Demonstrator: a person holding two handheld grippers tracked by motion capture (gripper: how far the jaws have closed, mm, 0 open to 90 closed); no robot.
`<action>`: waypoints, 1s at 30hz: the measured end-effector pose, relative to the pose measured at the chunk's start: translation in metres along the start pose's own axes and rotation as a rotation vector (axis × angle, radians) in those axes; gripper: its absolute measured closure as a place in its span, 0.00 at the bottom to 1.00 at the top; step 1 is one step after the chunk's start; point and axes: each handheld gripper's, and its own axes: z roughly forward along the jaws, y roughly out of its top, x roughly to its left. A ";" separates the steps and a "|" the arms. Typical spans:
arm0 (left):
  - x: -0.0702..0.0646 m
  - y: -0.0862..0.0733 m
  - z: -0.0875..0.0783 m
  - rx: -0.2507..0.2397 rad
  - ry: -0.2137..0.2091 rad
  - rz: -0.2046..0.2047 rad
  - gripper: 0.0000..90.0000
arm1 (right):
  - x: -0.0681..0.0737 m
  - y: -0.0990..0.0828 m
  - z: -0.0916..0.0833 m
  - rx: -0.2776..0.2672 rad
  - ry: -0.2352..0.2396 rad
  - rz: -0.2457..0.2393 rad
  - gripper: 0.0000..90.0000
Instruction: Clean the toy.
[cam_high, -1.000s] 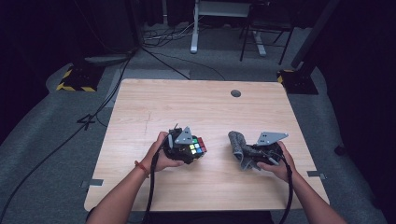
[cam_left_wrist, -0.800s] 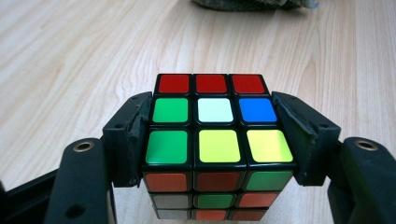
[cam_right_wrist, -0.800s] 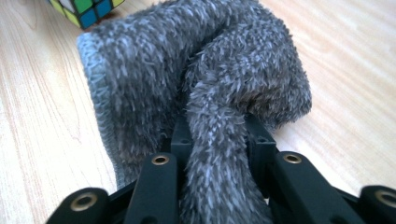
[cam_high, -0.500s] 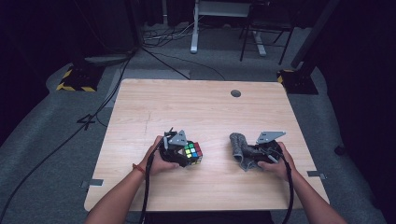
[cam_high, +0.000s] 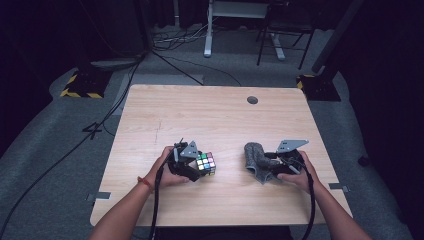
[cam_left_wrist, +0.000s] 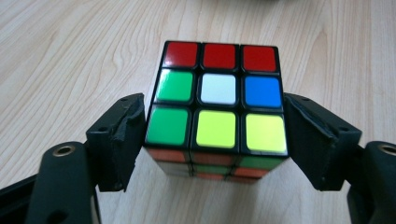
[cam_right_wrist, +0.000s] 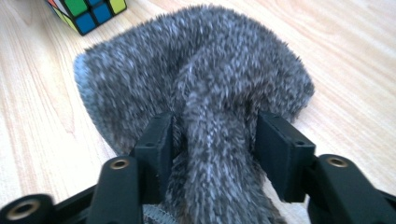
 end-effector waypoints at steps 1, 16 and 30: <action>-0.001 -0.001 -0.003 0.001 0.009 0.004 0.27 | 0.000 0.001 -0.001 -0.007 0.003 0.002 0.48; -0.007 -0.018 -0.042 0.012 0.155 0.010 0.19 | 0.014 0.008 -0.018 -0.007 -0.034 -0.071 0.31; -0.009 -0.046 -0.070 0.066 0.252 -0.021 0.19 | 0.021 0.012 -0.037 -0.010 -0.069 -0.108 0.28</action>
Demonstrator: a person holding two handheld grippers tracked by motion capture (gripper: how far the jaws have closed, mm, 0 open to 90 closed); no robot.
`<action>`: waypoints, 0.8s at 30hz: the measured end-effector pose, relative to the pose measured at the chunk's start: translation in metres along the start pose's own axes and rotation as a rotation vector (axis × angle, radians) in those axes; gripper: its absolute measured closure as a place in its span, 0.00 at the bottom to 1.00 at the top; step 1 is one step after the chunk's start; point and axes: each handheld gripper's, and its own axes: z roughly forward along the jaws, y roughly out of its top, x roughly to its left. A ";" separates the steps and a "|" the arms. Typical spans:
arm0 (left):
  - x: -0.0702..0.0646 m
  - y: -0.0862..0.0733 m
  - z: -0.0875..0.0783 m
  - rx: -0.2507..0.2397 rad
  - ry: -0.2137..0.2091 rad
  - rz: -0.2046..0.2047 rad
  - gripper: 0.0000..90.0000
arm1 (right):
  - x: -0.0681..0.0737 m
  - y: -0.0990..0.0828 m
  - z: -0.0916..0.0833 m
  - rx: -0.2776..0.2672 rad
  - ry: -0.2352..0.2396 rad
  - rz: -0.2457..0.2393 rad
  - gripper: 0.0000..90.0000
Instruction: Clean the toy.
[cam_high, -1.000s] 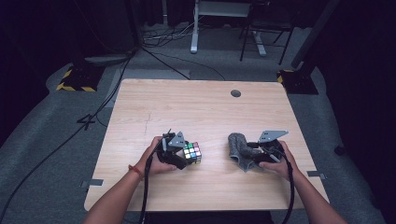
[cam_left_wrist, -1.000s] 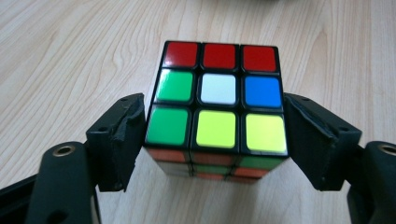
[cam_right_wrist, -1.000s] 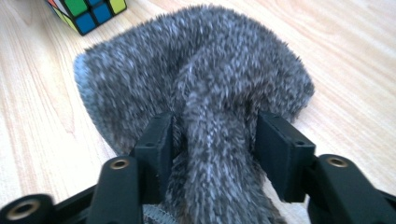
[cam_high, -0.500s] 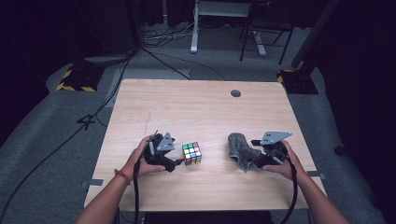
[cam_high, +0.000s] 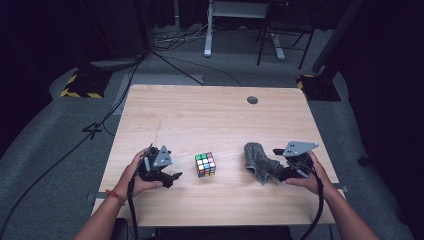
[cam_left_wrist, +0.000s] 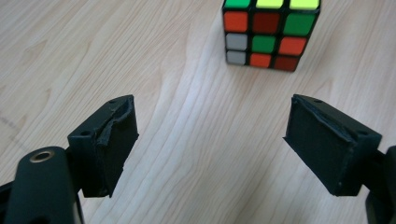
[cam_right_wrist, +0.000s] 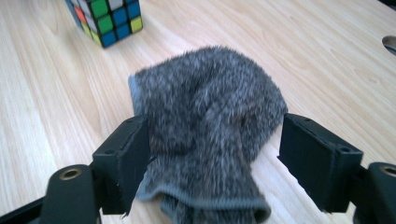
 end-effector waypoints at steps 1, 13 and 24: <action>0.000 -0.002 -0.001 0.000 0.005 -0.004 0.19 | 0.001 -0.002 -0.001 0.011 -0.001 -0.010 0.28; 0.006 -0.030 -0.011 0.052 0.040 -0.044 0.19 | -0.003 -0.035 -0.022 0.034 -0.044 0.033 0.28; 0.007 -0.053 -0.011 0.072 0.053 -0.079 0.20 | -0.015 -0.082 -0.032 0.066 -0.111 0.135 0.27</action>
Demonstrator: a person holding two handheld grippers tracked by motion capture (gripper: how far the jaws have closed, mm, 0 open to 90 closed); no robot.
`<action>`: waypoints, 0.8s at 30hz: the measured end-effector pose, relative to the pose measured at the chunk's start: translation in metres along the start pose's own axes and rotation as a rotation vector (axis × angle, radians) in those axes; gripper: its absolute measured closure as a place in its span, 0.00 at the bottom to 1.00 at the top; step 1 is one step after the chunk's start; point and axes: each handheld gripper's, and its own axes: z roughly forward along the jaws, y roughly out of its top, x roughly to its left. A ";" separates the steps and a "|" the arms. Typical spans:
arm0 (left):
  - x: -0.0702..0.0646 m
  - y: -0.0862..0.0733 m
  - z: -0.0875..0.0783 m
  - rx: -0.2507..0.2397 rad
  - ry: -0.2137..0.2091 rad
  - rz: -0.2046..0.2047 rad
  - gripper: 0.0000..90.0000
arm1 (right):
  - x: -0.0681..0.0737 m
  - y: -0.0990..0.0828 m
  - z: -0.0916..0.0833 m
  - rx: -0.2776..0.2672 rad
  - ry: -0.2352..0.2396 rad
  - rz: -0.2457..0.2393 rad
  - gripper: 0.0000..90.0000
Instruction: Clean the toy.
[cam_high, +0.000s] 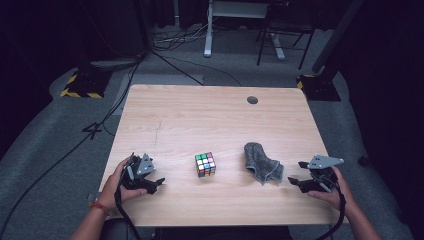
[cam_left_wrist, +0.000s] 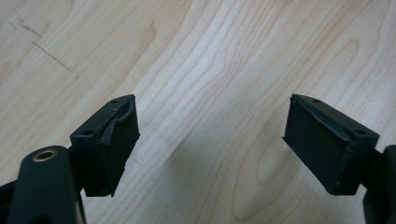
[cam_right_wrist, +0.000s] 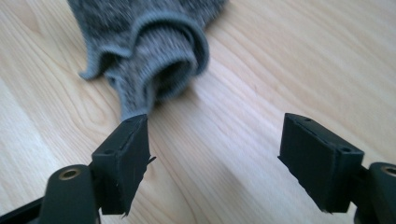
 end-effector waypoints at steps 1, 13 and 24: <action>0.000 -0.001 0.000 0.004 0.001 -0.005 0.20 | -0.002 -0.004 0.000 0.001 -0.001 0.011 0.27; 0.009 -0.027 0.004 -0.058 -0.120 -0.158 0.19 | -0.014 -0.036 0.005 -0.005 -0.046 0.132 0.22; 0.008 -0.028 0.003 -0.057 -0.110 -0.174 0.18 | -0.016 -0.041 0.008 -0.043 -0.039 0.167 0.20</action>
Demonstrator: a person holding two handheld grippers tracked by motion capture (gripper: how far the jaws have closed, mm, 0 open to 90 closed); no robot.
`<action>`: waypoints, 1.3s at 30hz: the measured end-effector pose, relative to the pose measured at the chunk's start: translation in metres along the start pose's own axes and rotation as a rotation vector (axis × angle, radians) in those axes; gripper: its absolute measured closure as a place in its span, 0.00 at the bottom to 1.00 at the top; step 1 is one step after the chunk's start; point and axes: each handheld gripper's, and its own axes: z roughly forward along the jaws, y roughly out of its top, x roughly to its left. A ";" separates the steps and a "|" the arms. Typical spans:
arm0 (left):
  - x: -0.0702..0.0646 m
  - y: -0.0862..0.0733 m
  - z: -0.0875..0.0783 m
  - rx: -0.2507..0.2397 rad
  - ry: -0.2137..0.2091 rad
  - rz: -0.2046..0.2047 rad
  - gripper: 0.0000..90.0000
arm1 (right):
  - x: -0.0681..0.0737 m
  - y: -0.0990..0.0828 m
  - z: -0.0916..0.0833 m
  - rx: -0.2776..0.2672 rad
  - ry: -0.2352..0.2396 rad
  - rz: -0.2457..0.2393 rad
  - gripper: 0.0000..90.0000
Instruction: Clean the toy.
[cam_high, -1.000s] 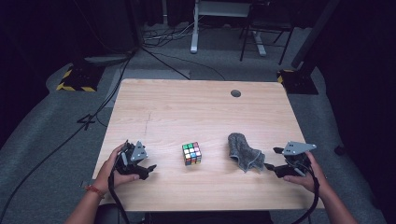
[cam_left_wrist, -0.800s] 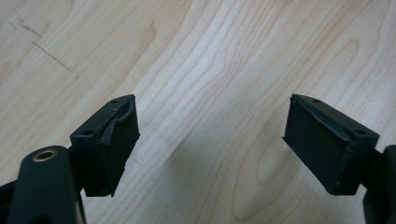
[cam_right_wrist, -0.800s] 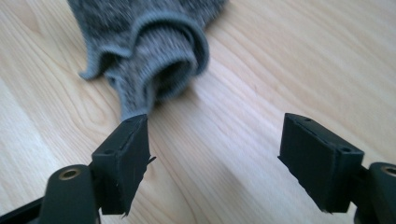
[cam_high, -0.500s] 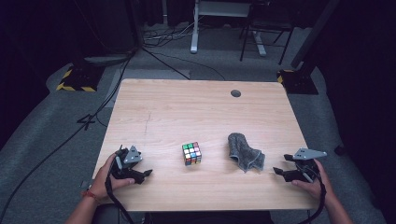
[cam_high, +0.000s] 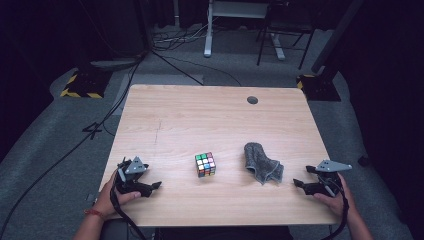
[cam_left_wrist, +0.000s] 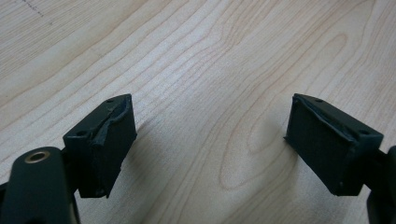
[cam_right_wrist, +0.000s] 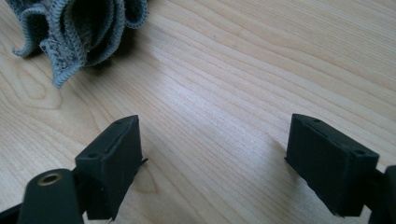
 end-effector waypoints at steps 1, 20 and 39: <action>0.000 0.000 0.000 0.000 0.001 -0.002 0.18 | 0.000 0.000 0.000 0.000 0.000 0.000 0.20; 0.000 0.000 -0.001 0.004 0.010 -0.009 0.18 | 0.000 0.000 0.001 -0.001 0.004 0.003 0.20; 0.000 0.000 -0.001 0.003 0.016 -0.016 0.18 | 0.000 0.000 0.000 0.001 0.000 0.003 0.20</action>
